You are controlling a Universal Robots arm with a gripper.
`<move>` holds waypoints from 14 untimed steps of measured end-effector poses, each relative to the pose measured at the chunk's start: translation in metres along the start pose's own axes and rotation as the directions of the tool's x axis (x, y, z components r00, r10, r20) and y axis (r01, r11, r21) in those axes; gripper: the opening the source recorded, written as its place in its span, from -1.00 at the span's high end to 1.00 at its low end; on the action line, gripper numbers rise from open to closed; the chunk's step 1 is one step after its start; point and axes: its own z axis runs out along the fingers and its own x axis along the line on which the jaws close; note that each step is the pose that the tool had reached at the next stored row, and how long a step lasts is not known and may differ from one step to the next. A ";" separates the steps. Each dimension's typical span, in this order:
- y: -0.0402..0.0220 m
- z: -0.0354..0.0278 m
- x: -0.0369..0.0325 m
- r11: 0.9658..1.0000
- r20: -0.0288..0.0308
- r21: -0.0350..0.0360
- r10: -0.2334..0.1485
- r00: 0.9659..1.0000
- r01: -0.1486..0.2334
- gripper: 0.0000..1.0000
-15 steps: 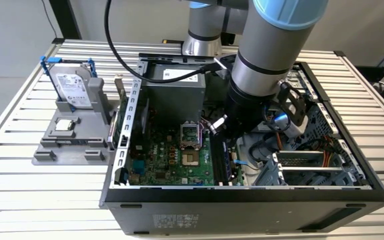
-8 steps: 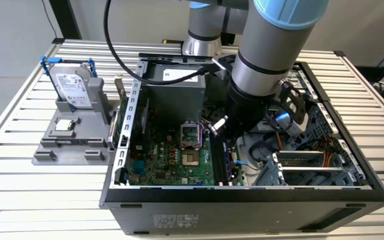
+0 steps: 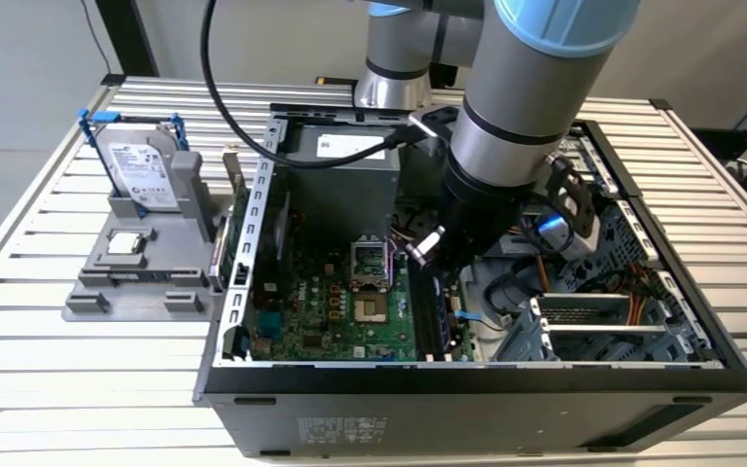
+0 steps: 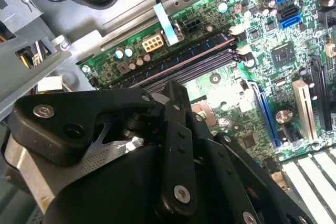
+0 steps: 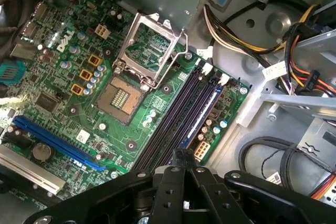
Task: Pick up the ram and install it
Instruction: 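Press down the ram until it locks into place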
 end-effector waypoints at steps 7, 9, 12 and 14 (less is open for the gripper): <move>0.0000 -0.0001 0.0000 0.999 -0.002 -0.001 -0.039 0.999 0.039 1.00; 0.0000 -0.0002 0.0000 0.999 -0.002 -0.001 -0.047 0.999 0.047 1.00; 0.0000 -0.0002 0.0000 0.998 -0.003 -0.001 -0.059 0.998 0.059 1.00; 0.0000 -0.0001 0.0000 0.998 -0.003 -0.001 -0.067 0.998 0.067 1.00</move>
